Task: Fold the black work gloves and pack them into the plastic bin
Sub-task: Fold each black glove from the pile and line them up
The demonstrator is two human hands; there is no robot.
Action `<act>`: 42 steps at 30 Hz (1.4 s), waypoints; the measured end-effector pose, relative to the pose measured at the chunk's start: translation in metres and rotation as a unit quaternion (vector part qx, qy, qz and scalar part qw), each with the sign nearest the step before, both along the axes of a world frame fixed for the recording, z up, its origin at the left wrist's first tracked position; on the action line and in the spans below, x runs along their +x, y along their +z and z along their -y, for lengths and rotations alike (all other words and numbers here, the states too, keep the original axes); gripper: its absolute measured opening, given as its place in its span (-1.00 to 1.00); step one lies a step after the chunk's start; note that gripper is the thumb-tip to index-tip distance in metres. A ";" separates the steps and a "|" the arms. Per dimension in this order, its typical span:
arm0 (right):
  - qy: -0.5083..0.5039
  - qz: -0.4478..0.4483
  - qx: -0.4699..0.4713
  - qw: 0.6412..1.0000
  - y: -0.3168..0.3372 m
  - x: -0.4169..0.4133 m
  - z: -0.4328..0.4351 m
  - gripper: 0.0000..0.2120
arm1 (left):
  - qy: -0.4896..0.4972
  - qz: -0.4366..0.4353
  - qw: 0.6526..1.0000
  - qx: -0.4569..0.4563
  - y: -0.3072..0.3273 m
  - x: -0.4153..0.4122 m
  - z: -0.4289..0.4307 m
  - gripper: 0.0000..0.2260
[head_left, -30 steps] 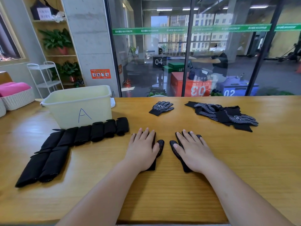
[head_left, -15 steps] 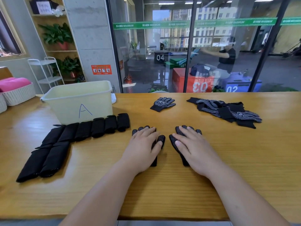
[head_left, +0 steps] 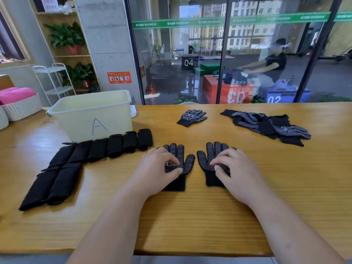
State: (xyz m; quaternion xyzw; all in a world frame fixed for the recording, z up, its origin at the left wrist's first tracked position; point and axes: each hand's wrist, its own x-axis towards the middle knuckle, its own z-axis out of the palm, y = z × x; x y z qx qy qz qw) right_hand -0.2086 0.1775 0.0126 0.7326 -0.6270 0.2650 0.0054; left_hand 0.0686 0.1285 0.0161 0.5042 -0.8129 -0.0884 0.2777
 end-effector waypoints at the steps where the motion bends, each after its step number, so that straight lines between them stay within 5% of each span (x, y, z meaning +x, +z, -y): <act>1: -0.005 -0.001 0.005 1.000 0.000 -0.001 0.000 -0.80 | -0.001 0.011 1.000 0.014 0.000 0.000 0.000 -0.77; 9: 0.009 0.044 -0.023 0.999 -0.005 0.005 0.003 -0.80 | 0.037 -0.030 0.999 -0.005 -0.005 -0.014 0.000 -0.90; 17: 0.032 0.084 0.019 0.996 -0.002 0.026 0.005 -0.36 | 0.028 -0.222 0.974 0.022 -0.002 -0.034 -0.007 -0.96; 25: 0.075 0.216 0.019 0.973 0.002 0.025 0.007 -0.92 | -0.004 -0.286 0.957 0.051 0.002 -0.042 -0.015 -0.97; 31: -0.064 0.472 0.002 0.879 0.008 -0.010 0.009 -0.92 | -0.005 -0.203 0.979 0.004 -0.006 -0.042 -0.007 -0.91; 37: -0.166 0.452 -0.019 0.876 -0.006 -0.040 0.020 -0.85 | -0.069 -0.005 0.997 0.013 -0.008 -0.056 -0.003 -0.38; 42: -0.169 0.435 -0.045 0.883 -0.015 -0.046 0.029 -0.79 | -0.117 0.109 0.987 -0.020 -0.003 -0.088 0.000 -0.23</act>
